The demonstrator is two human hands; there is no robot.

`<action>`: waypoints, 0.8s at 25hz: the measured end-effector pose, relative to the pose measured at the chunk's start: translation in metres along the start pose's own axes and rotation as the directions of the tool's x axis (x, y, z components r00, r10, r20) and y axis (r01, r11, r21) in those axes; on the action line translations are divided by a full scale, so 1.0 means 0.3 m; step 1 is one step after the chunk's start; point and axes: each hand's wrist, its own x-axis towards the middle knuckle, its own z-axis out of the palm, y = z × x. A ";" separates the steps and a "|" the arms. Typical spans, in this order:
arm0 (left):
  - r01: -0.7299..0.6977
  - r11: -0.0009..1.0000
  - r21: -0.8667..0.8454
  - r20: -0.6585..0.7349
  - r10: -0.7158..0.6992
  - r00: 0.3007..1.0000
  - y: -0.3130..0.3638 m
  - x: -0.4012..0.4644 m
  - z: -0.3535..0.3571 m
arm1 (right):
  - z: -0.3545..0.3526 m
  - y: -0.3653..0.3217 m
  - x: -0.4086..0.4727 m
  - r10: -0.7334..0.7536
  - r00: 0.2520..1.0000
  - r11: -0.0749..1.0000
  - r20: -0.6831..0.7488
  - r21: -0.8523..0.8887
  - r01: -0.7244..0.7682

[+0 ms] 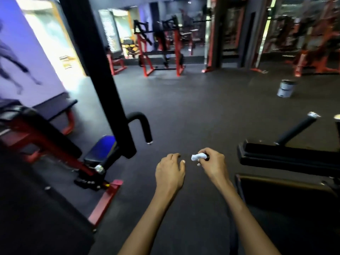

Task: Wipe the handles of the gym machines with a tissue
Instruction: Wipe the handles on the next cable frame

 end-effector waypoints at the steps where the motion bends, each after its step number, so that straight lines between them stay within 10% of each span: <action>1: 0.024 1.000 0.004 -0.035 -0.024 0.999 -0.037 -0.001 -0.026 | 0.040 -0.031 0.002 -0.029 0.999 0.999 0.030 0.017 0.029; 15: -0.171 0.979 -0.113 -0.555 0.080 0.828 -0.241 0.198 -0.233 | 0.302 -0.291 0.111 -0.164 0.979 0.985 0.124 0.070 0.156; 20: -0.180 0.984 0.002 -0.752 0.121 0.648 -0.263 0.337 -0.326 | 0.387 -0.368 0.291 -0.260 0.965 0.952 0.043 0.182 0.248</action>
